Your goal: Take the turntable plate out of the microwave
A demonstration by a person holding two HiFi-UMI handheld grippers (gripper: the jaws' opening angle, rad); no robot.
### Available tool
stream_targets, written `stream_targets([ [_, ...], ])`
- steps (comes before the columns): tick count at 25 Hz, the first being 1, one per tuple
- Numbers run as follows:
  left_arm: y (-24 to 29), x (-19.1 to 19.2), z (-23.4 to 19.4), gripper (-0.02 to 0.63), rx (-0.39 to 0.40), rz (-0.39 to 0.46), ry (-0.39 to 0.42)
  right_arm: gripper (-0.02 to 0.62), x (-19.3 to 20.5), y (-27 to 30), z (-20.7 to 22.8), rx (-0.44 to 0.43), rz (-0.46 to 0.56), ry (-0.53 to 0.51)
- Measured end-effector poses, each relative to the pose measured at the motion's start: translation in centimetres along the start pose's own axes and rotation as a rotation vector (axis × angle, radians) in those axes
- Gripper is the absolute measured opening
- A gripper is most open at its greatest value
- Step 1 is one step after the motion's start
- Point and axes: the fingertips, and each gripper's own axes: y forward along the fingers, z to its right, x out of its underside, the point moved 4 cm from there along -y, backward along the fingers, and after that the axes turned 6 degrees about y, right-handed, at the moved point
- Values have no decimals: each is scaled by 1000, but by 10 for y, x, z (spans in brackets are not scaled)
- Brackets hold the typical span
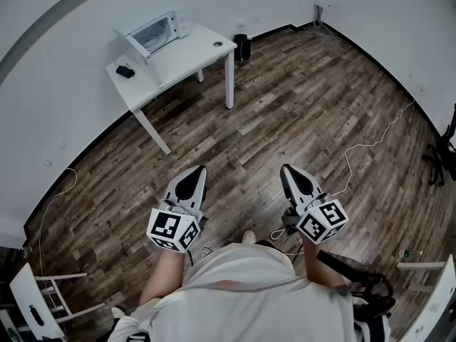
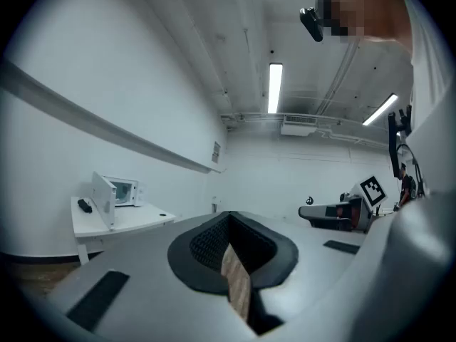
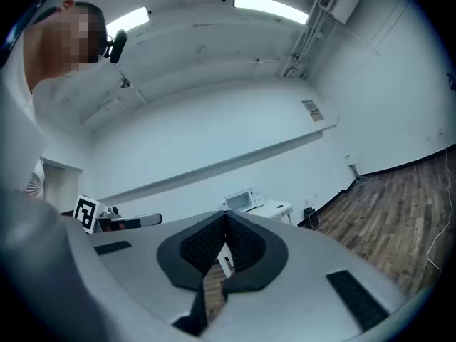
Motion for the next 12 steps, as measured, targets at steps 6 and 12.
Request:
stream_targets([
  [6,45,4,24,9,-30,-15,-8,3,-23,-7,56,-9,-7,-6],
  [12,69,15,31,9,-44,-50,-18,3,-21,-1,86,-17,-36,21],
])
